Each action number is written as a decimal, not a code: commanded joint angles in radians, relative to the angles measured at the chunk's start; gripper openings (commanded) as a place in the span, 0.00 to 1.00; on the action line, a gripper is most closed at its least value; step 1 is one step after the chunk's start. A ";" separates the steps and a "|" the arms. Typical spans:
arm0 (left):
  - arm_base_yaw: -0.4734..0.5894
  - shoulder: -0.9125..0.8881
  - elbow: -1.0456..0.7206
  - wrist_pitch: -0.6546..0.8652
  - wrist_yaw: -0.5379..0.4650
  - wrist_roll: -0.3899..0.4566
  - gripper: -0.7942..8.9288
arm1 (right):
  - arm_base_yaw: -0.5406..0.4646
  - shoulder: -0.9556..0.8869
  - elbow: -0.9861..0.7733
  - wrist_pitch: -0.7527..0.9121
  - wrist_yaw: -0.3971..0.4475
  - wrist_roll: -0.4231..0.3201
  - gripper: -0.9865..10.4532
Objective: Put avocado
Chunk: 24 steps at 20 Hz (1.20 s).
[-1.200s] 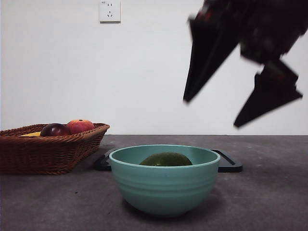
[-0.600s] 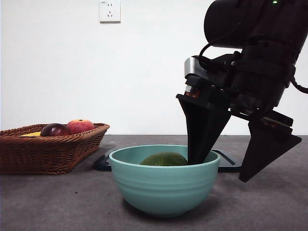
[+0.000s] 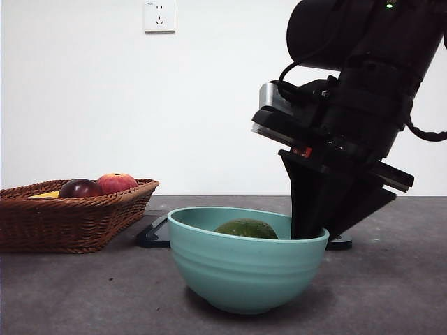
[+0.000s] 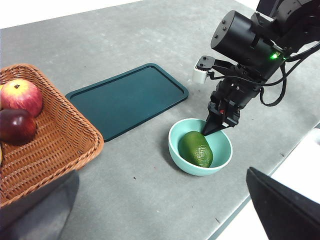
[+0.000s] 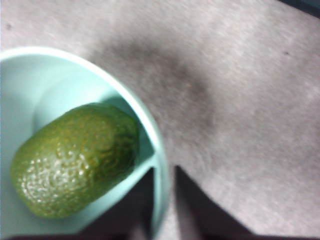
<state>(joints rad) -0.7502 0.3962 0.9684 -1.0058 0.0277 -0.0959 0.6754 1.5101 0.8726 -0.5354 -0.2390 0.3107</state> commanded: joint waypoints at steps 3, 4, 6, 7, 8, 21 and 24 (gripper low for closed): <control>-0.006 0.002 0.005 0.011 -0.003 -0.002 0.66 | 0.005 0.019 0.034 0.022 0.025 0.084 0.09; -0.006 0.002 0.005 0.011 -0.003 -0.002 0.66 | -0.002 0.020 0.051 0.005 0.031 0.089 0.09; -0.006 0.002 0.005 0.011 -0.003 -0.001 0.66 | -0.029 0.042 0.126 -0.059 0.034 0.080 0.09; -0.006 0.002 0.005 0.011 -0.003 -0.001 0.66 | -0.049 0.071 0.187 -0.097 0.036 0.066 0.09; -0.006 0.002 0.005 0.011 -0.003 -0.001 0.66 | -0.069 0.105 0.251 -0.129 0.039 0.053 0.09; -0.006 0.002 0.005 0.010 -0.003 -0.002 0.66 | -0.219 0.602 0.875 -0.277 0.087 -0.003 0.09; -0.006 0.002 0.005 0.010 -0.003 -0.002 0.66 | -0.220 0.609 0.875 -0.266 0.090 -0.004 0.09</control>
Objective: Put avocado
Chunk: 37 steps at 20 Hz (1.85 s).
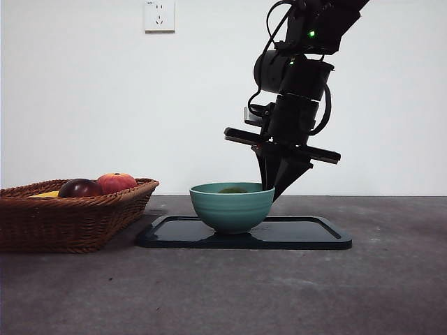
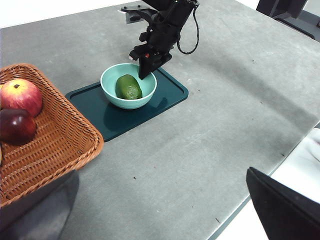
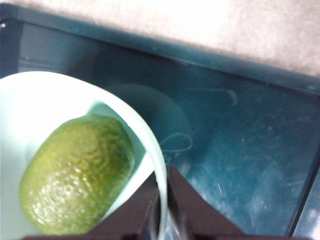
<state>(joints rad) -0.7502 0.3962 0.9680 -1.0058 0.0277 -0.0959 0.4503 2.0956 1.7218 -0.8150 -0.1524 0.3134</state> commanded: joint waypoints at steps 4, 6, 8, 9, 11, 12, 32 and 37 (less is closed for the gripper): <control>-0.006 0.002 0.005 0.010 -0.003 -0.002 0.66 | 0.005 0.023 0.026 0.004 0.003 -0.007 0.30; -0.006 0.002 0.005 0.009 -0.003 -0.002 0.66 | 0.002 0.021 0.027 -0.004 0.004 -0.007 0.40; -0.006 0.002 0.005 0.008 -0.003 -0.002 0.66 | -0.019 -0.013 0.030 -0.033 0.005 -0.006 0.44; -0.006 0.002 0.005 0.008 -0.003 -0.002 0.66 | -0.029 -0.048 0.030 -0.039 0.006 -0.008 0.46; -0.006 0.002 0.005 0.008 -0.003 -0.002 0.66 | -0.032 -0.148 0.031 -0.066 0.030 -0.034 0.52; -0.006 0.002 0.005 0.008 -0.003 -0.002 0.66 | -0.032 -0.209 0.031 -0.095 0.056 -0.060 0.56; -0.006 0.002 0.005 0.009 -0.003 -0.002 0.66 | 0.067 -1.586 -0.678 -0.417 0.148 -0.104 0.59; -0.006 0.002 0.005 0.008 -0.003 -0.002 0.66 | 0.066 -1.827 -0.753 -0.451 0.098 -0.052 0.59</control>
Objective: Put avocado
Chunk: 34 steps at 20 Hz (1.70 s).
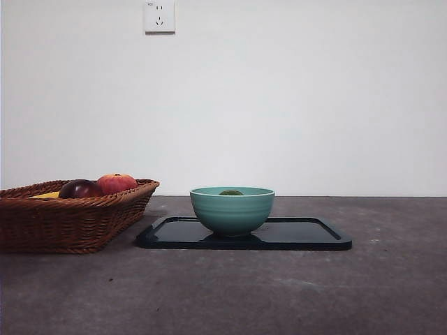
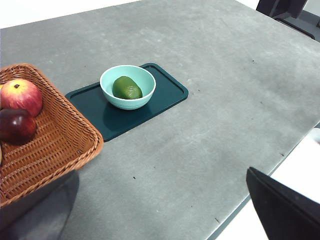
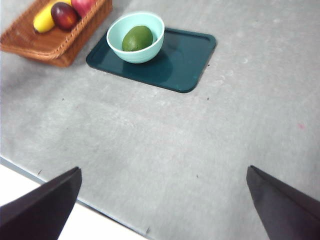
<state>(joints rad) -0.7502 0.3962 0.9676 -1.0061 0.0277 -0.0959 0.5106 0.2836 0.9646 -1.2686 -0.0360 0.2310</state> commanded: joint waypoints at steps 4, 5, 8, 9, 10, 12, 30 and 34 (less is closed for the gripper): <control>-0.006 0.002 0.006 0.009 -0.003 -0.002 0.66 | 0.006 -0.033 0.005 0.004 -0.028 0.031 0.59; -0.006 0.002 0.006 0.009 -0.003 -0.002 0.66 | 0.006 -0.033 0.005 0.004 -0.028 0.031 0.59; -0.006 0.002 0.006 0.009 -0.003 -0.002 0.66 | 0.006 -0.033 0.005 0.005 -0.027 0.031 0.59; -0.006 0.002 0.006 0.009 -0.003 -0.002 0.66 | 0.006 -0.033 0.005 0.005 -0.021 0.031 0.59; -0.006 0.002 0.006 0.009 -0.003 -0.002 0.66 | 0.006 -0.033 0.005 0.005 -0.019 0.031 0.59; -0.006 0.002 0.006 0.008 -0.003 -0.002 0.60 | 0.006 -0.033 0.005 0.004 -0.019 0.031 0.58; 0.150 0.002 0.005 0.008 -0.002 -0.002 0.11 | 0.006 -0.033 0.005 0.005 -0.016 0.030 0.10; 0.455 0.001 0.005 0.008 -0.002 -0.002 0.11 | 0.006 -0.033 0.005 0.005 -0.016 0.029 0.10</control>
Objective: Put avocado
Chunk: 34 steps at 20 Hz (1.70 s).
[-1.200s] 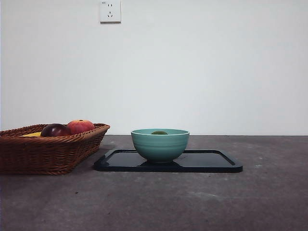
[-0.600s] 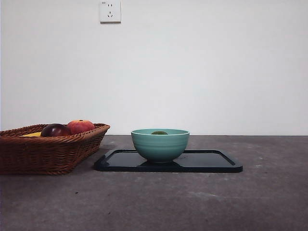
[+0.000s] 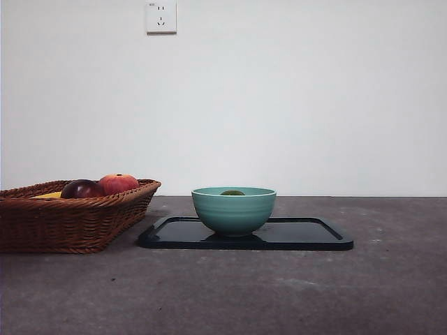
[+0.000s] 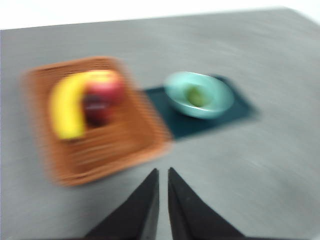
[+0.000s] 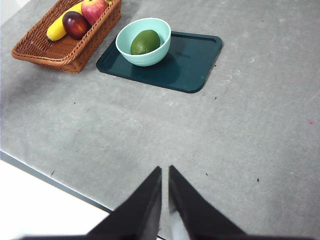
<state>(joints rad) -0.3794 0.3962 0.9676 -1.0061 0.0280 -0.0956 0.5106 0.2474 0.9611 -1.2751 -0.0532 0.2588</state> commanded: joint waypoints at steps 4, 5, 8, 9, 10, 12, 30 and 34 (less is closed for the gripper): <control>0.271 0.001 -0.025 0.033 -0.003 0.107 0.11 | 0.006 0.003 0.008 0.011 0.001 0.002 0.10; 0.302 -0.004 -0.065 0.080 -0.003 0.185 0.11 | 0.006 0.003 0.008 0.011 0.001 0.002 0.10; 0.354 -0.045 -0.269 0.343 -0.002 0.227 0.11 | 0.006 0.003 0.008 0.011 0.001 0.002 0.10; 0.362 -0.069 -0.366 0.456 -0.002 0.205 0.11 | 0.006 0.003 0.008 0.011 0.001 0.002 0.10; 0.364 -0.092 -0.448 0.554 -0.002 0.188 0.11 | 0.006 0.003 0.008 0.011 0.001 0.002 0.10; 0.364 -0.154 -0.608 0.740 -0.002 0.157 0.11 | 0.006 0.003 0.008 0.011 0.001 0.002 0.10; 0.333 -0.393 -0.943 0.812 -0.003 0.030 0.11 | 0.006 0.003 0.008 0.011 0.001 0.002 0.10; 0.333 -0.393 -0.957 0.816 -0.004 0.036 0.11 | 0.006 0.003 0.009 0.011 0.001 0.002 0.10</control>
<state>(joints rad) -0.0441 0.0051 0.0326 -0.1810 0.0257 -0.0620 0.5106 0.2474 0.9611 -1.2747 -0.0532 0.2588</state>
